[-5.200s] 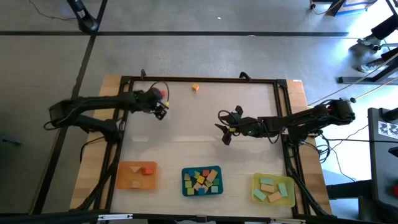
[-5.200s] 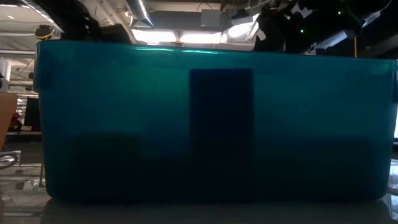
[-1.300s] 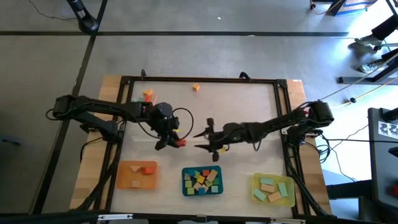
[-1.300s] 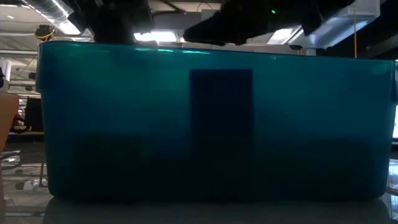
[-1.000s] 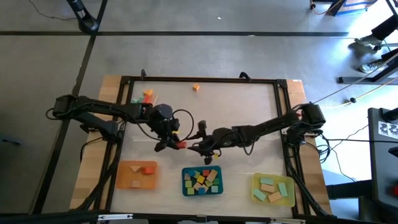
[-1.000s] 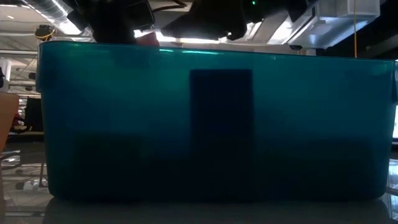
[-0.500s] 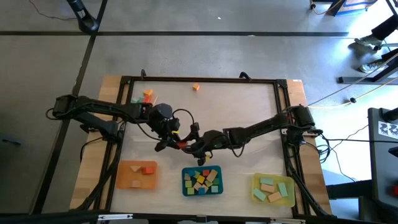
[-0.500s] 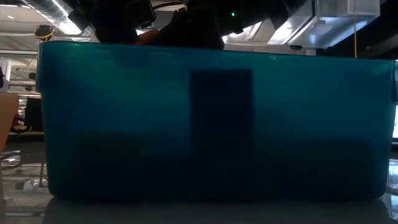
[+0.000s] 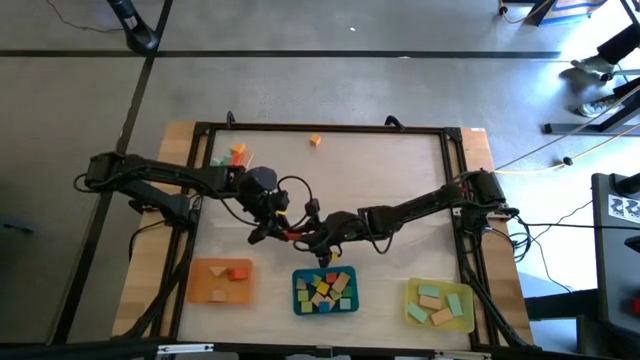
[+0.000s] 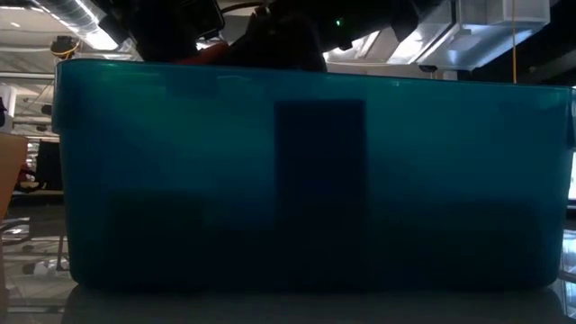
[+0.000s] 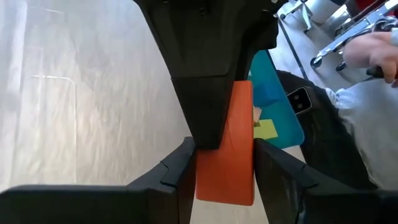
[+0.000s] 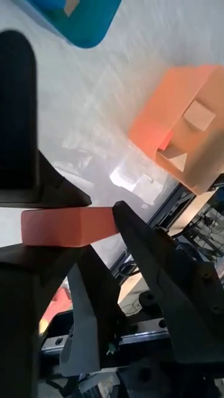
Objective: Sort blocks by size
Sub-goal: Put the orange rectangular block into the yellow bin
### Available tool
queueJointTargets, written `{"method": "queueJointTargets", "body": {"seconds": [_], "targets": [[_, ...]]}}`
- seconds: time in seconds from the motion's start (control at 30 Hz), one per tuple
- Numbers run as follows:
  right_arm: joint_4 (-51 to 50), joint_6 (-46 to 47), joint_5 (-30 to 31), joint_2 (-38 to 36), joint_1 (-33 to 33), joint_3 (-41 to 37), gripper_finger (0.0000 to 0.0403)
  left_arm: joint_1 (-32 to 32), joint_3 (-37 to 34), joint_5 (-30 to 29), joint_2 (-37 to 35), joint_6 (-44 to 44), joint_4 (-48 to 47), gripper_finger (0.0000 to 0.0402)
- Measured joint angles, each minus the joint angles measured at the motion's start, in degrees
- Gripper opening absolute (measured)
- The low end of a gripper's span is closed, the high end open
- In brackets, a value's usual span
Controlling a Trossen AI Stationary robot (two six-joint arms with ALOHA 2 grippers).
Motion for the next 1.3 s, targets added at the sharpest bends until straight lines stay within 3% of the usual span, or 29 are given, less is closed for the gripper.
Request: {"method": "queueJointTargets", "body": {"seconds": [0.4,0.77,0.9,1.1,1.3], "targets": [[-8.3,2.1,10.6,-5.6,5.5,0.0,0.0056,0.1,0.4,2.0,-0.1,1.3,4.4,0.0127],[-20.7,10.0,12.5,-9.6,9.0,-0.1,0.0060,0.4,0.1,2.5,-0.3,3.0,6.1,0.0127],[-30.3,20.4,12.2,-12.9,11.5,1.2,0.0060,0.8,0.1,2.1,-0.3,2.9,3.9,0.0127],[-43.4,39.6,6.7,-16.5,16.8,1.8,0.0060,0.8,0.1,0.4,-0.2,4.2,2.6,0.0127],[-58.5,60.8,6.6,-17.4,22.3,1.8,0.0061,0.8,0.1,-2.4,-0.2,6.7,3.9,0.0127]]}}
